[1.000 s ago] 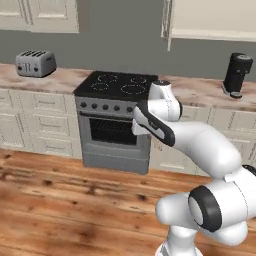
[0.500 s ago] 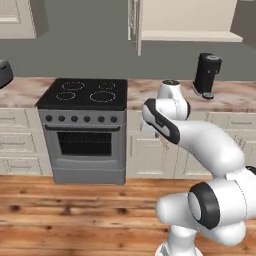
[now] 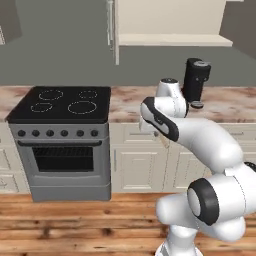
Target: Organize the utensils by type. Pick up the wooden spoons from the counter and place them in the open cabinet. Then pick up the metallic utensils from the counter and place them in the open drawer.
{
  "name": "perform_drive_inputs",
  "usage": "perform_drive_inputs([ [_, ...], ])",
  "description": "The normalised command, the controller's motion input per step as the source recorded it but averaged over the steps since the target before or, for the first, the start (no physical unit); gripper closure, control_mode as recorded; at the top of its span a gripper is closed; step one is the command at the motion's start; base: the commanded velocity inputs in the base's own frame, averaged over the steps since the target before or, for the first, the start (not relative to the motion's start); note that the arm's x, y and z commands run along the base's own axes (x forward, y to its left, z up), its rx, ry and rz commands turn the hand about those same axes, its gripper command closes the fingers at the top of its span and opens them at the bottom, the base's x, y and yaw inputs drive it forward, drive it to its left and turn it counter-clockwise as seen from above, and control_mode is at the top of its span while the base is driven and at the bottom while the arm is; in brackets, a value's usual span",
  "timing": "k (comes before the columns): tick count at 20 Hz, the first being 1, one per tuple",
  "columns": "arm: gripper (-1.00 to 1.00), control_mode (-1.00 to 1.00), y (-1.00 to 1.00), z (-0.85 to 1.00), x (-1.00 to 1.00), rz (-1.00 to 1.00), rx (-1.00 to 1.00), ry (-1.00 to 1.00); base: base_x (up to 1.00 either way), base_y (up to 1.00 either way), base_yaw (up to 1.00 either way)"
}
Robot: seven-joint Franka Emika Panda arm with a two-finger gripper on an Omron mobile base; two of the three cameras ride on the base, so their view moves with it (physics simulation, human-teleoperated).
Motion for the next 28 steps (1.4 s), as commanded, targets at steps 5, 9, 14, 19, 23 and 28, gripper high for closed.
perform_drive_inputs([
  [5, 1.00, 1.00, 0.00, 0.00, 0.00, 0.00, 0.00, 0.00, 0.45, -0.58, -0.31],
  [9, 1.00, 1.00, 0.00, 0.00, 0.00, 0.00, 0.00, 0.00, 0.71, -0.19, -0.07],
  [14, 1.00, 1.00, 0.00, 0.00, 0.00, 0.00, 0.00, 0.00, 0.62, -0.01, 0.18],
  [19, 1.00, 1.00, 0.00, 0.00, 0.00, 0.00, 0.00, 0.00, 0.63, -0.17, 0.09],
  [23, 1.00, 1.00, 0.00, 0.00, 0.00, 0.00, 0.00, 0.00, 0.68, -0.14, -0.01],
  [28, 1.00, 1.00, 0.00, 0.00, 0.00, 0.00, 0.00, 0.00, 0.64, -0.03, -0.10],
])
